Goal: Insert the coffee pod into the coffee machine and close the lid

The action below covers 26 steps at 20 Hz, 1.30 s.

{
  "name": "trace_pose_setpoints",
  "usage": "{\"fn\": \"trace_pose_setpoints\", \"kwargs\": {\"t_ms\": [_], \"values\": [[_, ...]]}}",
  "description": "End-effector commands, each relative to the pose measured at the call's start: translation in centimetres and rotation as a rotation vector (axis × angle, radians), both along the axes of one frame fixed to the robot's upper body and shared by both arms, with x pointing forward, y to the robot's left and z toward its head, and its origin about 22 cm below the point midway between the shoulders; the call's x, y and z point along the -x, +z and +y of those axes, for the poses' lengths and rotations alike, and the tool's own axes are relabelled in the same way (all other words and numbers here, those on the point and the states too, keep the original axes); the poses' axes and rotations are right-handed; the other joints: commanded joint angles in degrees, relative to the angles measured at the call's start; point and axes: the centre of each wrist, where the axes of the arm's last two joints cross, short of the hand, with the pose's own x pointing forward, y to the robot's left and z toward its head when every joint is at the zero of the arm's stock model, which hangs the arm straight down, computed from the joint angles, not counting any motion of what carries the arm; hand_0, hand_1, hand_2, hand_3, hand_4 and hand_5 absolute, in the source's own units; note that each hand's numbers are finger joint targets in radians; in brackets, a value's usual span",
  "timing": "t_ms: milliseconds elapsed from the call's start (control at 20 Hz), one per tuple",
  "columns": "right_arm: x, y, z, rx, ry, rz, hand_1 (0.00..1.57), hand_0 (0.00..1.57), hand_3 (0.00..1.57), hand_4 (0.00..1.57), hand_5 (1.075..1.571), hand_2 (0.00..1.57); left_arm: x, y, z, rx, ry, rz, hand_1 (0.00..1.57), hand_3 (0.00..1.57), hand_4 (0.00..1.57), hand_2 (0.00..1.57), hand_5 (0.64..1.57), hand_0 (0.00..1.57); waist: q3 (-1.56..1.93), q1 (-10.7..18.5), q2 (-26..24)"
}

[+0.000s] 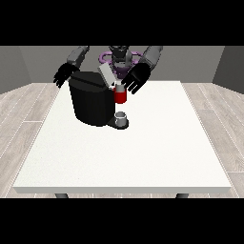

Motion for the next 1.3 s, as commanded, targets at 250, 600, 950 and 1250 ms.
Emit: {"fn": "trace_pose_setpoints", "kwargs": {"t_ms": [250,600,950,1250], "values": [[0.5,-0.8,0.1,0.009,-0.015,0.043,0.00,0.00,0.00,0.42,1.571,0.00,-0.2,-2.0,-1.4,0.001,-0.010,0.068,1.22,1.15,0.47,1.25,1.571,1.22,-0.03,0.33,-1.39],[0.3,-0.1,-0.7,0.001,-0.015,0.046,0.00,0.00,0.00,0.36,1.571,0.00,-0.1,0.3,0.7,-0.032,-0.001,0.060,1.13,1.00,0.46,1.17,1.571,1.13,-0.04,-0.51,-0.94],[0.9,-2.0,0.1,-0.024,-0.025,0.016,0.00,0.00,0.00,0.44,1.571,0.00,0.0,0.0,0.3,-0.073,-0.011,0.017,1.06,0.96,0.37,1.12,1.571,1.06,-0.02,1.31,-0.93],[0.9,-1.2,0.4,-0.014,-0.027,0.011,0.00,0.00,0.00,0.46,1.571,0.00,0.0,-0.1,1.1,-0.068,-0.023,0.029,0.91,0.86,0.36,1.02,1.571,0.91,-0.03,0.06,-0.29]]}}
